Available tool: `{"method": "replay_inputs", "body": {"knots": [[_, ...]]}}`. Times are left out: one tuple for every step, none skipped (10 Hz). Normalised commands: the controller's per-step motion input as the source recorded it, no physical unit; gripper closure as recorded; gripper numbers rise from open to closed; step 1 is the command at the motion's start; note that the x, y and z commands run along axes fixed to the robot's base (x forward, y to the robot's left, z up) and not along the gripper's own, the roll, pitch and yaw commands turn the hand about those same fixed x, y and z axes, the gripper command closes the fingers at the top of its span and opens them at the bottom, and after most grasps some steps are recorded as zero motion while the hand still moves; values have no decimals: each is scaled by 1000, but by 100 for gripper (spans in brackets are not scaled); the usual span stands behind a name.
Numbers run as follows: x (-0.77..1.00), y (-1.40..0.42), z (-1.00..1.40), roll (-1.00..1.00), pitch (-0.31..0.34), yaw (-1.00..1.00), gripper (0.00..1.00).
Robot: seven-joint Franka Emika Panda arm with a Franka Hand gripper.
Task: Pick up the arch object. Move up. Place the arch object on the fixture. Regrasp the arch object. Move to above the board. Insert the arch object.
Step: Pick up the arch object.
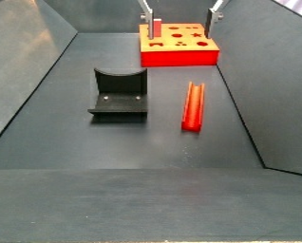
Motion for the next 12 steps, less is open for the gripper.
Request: {"method": "replay_inputs", "body": {"knots": [[3,43,-46,0,0,0,0],[11,3,-329,30,0,-337,0],[0,89,-423,17,0,-569,0],[0,91,-423,17,0,-514,0],[0,94,-449,24,0,-406,0],[-171,149,-569,33,-27,-397,0],[-177,223,-731,0,-124,-317,0],[-349,206,-683,-43,-241,-306,0],[-269,200,-563,-99,-296,-223,0],[-171,186,-469,-147,-333,-163,0],[-123,171,-414,-176,-354,-126,0],[-114,166,-426,-186,-350,-86,0]]}}
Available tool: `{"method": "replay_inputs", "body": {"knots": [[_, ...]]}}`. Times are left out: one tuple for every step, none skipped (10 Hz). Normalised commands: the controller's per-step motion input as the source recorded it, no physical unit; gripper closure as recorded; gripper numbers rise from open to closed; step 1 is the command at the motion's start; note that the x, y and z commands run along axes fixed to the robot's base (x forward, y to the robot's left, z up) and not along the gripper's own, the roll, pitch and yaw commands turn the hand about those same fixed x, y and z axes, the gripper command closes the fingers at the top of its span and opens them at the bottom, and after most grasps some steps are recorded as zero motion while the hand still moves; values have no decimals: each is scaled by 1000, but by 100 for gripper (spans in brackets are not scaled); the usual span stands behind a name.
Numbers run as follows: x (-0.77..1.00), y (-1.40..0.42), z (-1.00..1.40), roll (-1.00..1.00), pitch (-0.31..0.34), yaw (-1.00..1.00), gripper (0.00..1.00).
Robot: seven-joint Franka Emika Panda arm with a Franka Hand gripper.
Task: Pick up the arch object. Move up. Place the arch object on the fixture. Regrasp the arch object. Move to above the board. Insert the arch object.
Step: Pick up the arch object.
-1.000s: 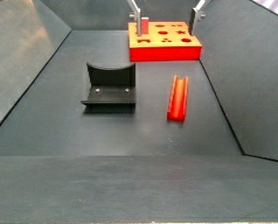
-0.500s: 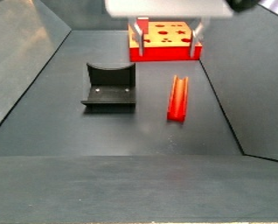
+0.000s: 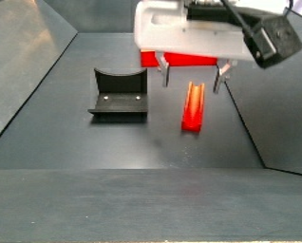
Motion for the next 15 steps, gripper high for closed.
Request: {"method": "replay_inputs", "body": {"knots": [[-137,69,-540,-144,-311,-51,0],[-117,0,-709,-154,-170,-46,0],[-91,0,-749,-186,-100,-60,0],[-69,0,-709,-206,-103,-43,0],[-20,0,-663,-221,-120,-29,0],[0,0,-631,-237,-124,-40,0],[0,0,-600,-253,-116,-51,0],[0,0,-566,-271,-87,-57,0],[0,0,-569,-270,-84,-57,0],[0,0,-537,-294,-60,-63,0],[0,31,-491,-319,-51,-80,0],[0,126,-423,-357,0,-126,0],[0,14,-106,-147,-57,-40,0],[0,0,-34,-30,-34,0,0],[0,0,0,0,-43,0,0]]}}
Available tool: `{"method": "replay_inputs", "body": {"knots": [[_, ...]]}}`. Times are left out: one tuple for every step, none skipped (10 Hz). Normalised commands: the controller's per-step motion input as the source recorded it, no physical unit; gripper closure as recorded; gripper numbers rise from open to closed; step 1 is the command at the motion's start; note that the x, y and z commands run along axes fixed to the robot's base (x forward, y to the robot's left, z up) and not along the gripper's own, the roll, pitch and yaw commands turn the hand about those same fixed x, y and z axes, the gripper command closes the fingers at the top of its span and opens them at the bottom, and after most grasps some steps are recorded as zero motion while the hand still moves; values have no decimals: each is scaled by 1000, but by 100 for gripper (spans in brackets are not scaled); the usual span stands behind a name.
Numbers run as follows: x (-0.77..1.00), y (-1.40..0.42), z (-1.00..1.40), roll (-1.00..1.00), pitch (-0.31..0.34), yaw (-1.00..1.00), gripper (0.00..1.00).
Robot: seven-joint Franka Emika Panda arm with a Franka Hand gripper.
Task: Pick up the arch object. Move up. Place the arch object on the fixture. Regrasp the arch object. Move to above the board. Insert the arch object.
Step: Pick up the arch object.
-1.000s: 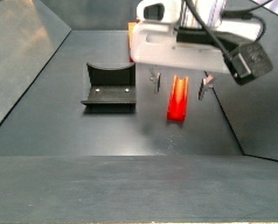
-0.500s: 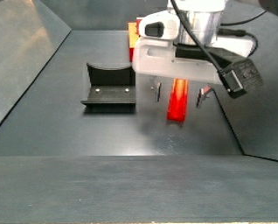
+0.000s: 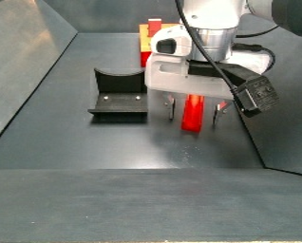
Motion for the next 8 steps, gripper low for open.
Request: {"method": "replay_inputs", "body": {"knots": [[0,0,0,0,-9,0,0],[-34,0,-180,-16,-83,0,0],[0,0,-34,0,-40,0,0],[0,0,0,0,0,0,100],[0,0,0,0,0,0,100],[0,0,0,0,0,0,100],[0,0,0,0,0,0,100],[0,0,0,0,0,0,100]]}}
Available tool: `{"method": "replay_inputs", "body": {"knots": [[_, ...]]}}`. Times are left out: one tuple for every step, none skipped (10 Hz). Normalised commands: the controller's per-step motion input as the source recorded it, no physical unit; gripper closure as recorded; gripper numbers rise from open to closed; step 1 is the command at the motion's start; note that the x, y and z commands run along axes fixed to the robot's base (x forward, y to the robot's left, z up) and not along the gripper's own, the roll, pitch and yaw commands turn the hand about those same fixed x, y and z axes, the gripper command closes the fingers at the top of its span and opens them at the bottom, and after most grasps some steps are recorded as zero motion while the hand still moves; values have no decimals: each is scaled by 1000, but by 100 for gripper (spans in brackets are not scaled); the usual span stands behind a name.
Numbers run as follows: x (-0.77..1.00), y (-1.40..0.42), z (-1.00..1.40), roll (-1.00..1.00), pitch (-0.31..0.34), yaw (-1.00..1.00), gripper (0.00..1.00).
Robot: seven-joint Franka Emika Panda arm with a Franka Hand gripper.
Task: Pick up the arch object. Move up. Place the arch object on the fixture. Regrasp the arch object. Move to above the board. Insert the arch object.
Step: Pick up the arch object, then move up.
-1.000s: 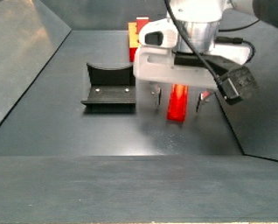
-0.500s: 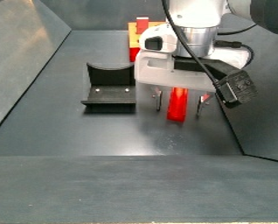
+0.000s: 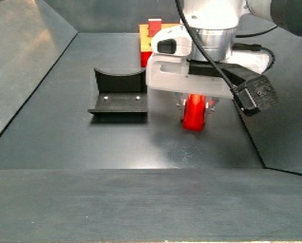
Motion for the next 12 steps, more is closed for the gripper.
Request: {"method": "replay_inputs", "body": {"knots": [[0,0,0,0,0,0,100],[0,0,0,0,0,0,100],[0,0,0,0,0,0,100],[0,0,0,0,0,0,100],[0,0,0,0,0,0,100],[0,0,0,0,0,0,100],[0,0,833,0,0,0,100],[8,-55,823,-8,0,8,100],[-21,-51,742,-2,16,7,100],[-28,-24,568,21,21,1,100],[-28,-13,475,33,27,-5,100],[-22,-5,278,54,42,-13,100]]}}
